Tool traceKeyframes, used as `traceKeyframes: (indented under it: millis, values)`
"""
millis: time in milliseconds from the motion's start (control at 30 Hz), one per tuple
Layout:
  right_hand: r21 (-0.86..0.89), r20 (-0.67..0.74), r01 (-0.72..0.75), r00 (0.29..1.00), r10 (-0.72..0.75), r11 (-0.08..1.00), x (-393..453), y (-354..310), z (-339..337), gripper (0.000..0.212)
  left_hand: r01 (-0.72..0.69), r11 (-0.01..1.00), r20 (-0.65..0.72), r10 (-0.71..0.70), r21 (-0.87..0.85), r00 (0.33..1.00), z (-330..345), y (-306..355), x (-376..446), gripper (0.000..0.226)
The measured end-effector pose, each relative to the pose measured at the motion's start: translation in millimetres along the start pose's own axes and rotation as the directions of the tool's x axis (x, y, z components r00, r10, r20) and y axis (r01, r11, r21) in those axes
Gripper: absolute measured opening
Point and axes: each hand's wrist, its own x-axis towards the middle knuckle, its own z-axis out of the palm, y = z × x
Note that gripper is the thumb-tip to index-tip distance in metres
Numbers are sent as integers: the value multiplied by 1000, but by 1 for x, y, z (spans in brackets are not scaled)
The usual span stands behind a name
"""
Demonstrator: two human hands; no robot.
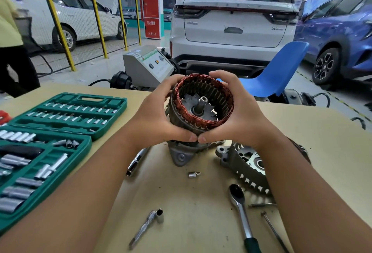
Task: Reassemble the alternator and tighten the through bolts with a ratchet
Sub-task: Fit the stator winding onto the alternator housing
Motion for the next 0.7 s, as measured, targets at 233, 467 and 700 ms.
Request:
traceKeyframes:
  millis: [233, 467, 700]
  values:
    - [-29, 22, -31, 999, 32, 999, 0, -1, 1, 121, -7, 999, 53, 9, -33, 999, -1, -7, 0, 114]
    - [23, 0, -6, 1000, 6, 1000, -1, -11, 0, 121, -19, 999, 10, 19, 51, 1000, -1, -2, -3, 121]
    - [363, -125, 34, 992, 12, 931, 11, -64, -39, 110, -205, 972, -101, 194, -118, 976, -9, 43, 13, 117]
